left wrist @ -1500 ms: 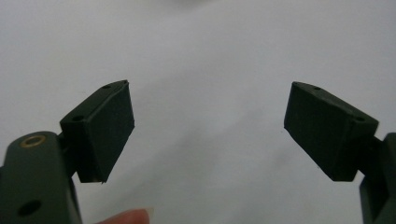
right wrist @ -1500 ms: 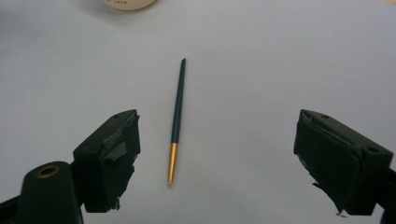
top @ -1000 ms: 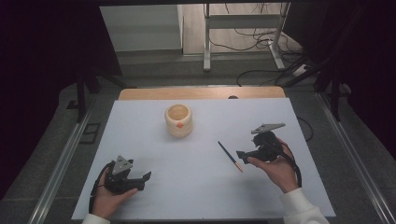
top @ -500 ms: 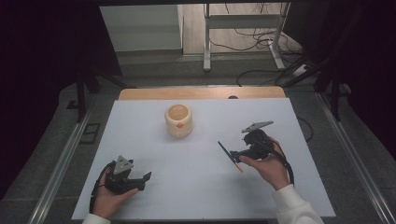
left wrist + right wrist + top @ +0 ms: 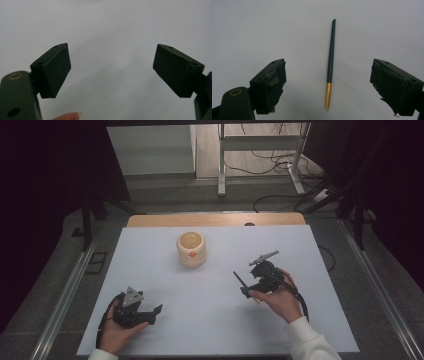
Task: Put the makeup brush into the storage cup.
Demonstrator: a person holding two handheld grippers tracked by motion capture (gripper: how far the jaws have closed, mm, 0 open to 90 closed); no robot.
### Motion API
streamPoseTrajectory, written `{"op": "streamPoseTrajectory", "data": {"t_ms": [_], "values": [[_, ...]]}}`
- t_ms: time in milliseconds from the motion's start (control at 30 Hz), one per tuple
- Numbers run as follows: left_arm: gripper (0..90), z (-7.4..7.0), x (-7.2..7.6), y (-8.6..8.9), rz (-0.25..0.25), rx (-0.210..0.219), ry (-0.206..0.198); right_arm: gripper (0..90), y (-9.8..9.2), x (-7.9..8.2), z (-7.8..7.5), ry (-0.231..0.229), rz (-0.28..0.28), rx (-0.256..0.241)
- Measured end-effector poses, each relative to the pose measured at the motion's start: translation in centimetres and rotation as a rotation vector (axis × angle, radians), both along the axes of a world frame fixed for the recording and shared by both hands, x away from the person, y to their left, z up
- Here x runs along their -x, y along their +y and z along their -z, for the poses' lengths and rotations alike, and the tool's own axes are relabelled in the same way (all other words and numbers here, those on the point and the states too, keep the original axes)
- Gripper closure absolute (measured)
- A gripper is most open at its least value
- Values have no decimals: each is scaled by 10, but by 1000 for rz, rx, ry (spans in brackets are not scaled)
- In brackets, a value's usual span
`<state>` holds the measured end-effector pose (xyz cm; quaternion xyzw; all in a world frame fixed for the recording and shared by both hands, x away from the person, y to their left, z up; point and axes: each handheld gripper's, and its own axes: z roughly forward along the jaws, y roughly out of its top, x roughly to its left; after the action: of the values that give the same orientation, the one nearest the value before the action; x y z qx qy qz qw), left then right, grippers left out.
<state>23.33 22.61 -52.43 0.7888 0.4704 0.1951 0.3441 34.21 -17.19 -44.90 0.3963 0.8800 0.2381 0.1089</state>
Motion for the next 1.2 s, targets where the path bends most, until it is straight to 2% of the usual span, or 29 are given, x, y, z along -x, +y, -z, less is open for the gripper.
{"op": "streamPoseTrajectory", "data": {"t_ms": [267, 333, 733, 1100, 1200], "values": [[157, 0, 0, -1, 1, -1, 2, 131, 3, 0, 7, 24, 0, 34], [158, 0, 0, -1, 3, -4, 4, 122, 2, -1, 10, 22, 22, 51], [158, 1, -1, -2, 5, -11, 10, 130, 3, -8, 27, 73, 50, 106], [158, 1, -1, -3, 8, -8, 10, 147, 5, -14, 37, 97, 67, 154], [158, 1, -1, -3, 9, -8, 11, 176, 6, -15, 39, 103, 78, 165]]}}
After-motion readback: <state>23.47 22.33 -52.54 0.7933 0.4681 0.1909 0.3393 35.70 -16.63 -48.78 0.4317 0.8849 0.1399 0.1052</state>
